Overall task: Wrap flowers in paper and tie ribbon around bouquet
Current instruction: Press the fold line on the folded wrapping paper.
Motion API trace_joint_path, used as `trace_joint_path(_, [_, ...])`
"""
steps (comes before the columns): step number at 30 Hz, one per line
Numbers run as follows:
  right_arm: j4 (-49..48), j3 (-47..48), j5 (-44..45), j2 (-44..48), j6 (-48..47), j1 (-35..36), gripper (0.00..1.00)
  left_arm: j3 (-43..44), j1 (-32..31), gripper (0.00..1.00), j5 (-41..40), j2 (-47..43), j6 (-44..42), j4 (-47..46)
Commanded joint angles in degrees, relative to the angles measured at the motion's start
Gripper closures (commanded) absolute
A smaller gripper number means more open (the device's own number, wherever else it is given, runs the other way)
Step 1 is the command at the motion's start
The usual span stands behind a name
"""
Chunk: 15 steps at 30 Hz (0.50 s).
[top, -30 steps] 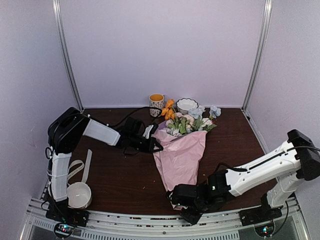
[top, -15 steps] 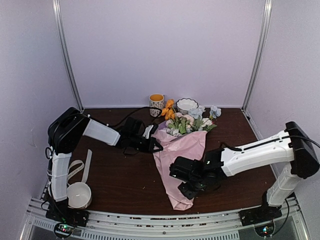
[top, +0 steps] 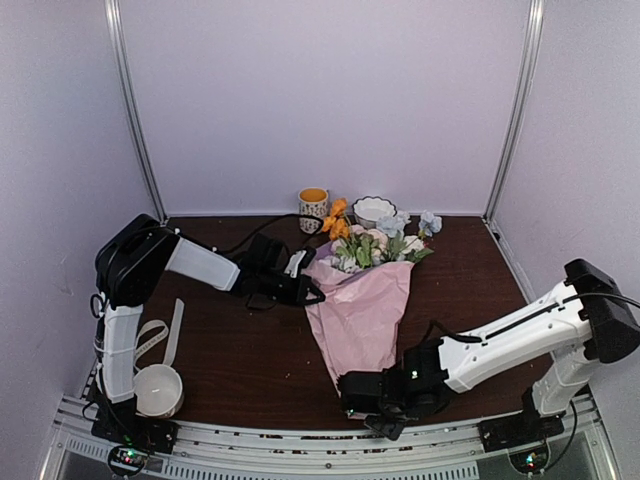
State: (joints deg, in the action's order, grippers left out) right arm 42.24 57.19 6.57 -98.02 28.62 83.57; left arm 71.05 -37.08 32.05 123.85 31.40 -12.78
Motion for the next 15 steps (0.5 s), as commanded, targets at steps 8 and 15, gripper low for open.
trace_joint_path(8, [-15.0, -11.1, -11.4, 23.0, 8.3, -20.9, 0.56, -0.2, 1.4, 1.00, -2.5, 0.9, -1.4, 3.0])
trace_joint_path(15, [-29.3, -16.4, -17.7, 23.4, 16.4, -38.7, 0.30, -0.4, 1.4, 1.00, -2.3, 0.9, -1.5, 2.9])
